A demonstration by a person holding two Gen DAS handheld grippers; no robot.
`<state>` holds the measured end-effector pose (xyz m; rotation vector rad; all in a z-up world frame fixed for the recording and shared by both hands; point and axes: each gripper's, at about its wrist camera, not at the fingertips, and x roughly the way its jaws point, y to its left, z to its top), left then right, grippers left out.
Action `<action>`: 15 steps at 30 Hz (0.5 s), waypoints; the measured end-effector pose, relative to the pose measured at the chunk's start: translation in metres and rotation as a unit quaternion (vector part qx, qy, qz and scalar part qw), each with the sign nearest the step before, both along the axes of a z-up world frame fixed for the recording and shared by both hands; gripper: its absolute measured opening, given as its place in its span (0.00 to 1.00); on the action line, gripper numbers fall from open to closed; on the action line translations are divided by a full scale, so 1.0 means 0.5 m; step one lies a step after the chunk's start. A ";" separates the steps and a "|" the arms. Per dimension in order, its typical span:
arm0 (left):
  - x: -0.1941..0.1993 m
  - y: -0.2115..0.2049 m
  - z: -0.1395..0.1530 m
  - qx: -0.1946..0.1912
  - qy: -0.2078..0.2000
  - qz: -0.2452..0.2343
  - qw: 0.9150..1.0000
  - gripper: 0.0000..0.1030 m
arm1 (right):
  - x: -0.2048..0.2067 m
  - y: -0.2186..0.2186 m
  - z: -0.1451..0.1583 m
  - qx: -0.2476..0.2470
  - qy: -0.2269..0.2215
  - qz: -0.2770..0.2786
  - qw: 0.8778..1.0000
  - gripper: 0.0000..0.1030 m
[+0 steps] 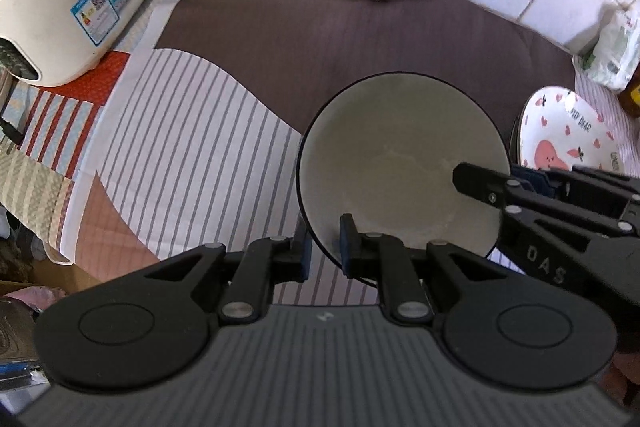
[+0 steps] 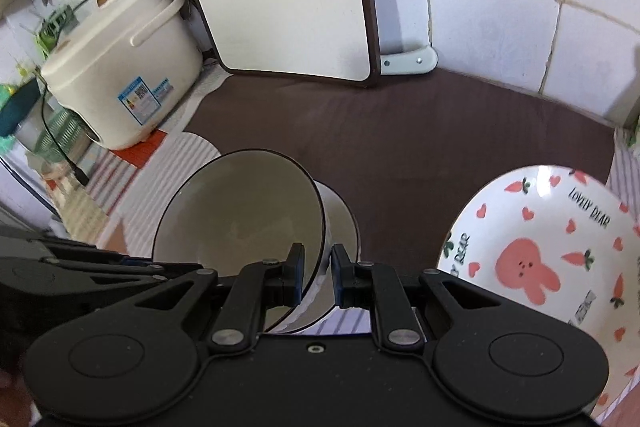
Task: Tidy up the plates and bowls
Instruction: 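Carry the held bowl into the first white bowl and open the left tool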
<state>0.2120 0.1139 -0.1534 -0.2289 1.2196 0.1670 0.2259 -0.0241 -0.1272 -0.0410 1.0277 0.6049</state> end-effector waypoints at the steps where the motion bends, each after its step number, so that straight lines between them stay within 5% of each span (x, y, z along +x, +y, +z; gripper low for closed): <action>1: 0.003 -0.001 -0.003 -0.001 0.003 0.000 1.000 0.12 | -0.002 0.004 -0.001 -0.009 -0.008 0.005 1.000 0.17; 9: 0.019 0.001 -0.019 -0.015 0.017 0.001 1.000 0.15 | -0.009 0.040 -0.010 -0.084 -0.063 0.046 0.993 0.17; 15: 0.025 -0.006 0.017 -0.005 0.003 0.006 1.000 0.39 | -0.013 0.039 -0.008 -0.092 -0.081 0.053 0.991 0.24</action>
